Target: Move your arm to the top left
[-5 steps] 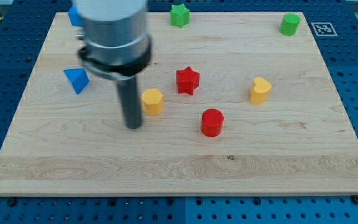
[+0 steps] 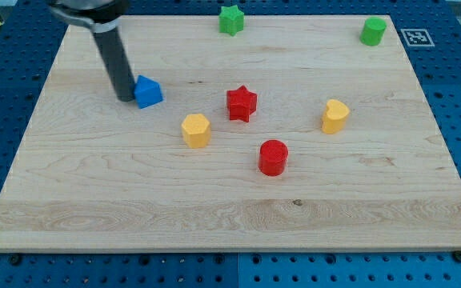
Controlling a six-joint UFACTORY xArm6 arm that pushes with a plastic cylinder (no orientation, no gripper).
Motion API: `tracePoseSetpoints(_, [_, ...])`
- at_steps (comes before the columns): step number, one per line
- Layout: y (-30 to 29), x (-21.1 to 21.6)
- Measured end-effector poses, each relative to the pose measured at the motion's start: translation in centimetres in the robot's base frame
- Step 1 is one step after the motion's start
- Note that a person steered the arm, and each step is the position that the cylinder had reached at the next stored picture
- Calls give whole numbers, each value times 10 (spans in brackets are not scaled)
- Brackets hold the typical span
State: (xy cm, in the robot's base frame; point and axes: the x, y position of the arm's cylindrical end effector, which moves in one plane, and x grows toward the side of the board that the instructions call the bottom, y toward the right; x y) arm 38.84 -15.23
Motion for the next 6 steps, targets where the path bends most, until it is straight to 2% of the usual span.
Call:
tracePoseSetpoints(3, [45,-4])
tracePoseSetpoints(4, [39,-5])
tracePoseSetpoints(5, [7,-14])
tracePoseSetpoints(6, [-6,-34])
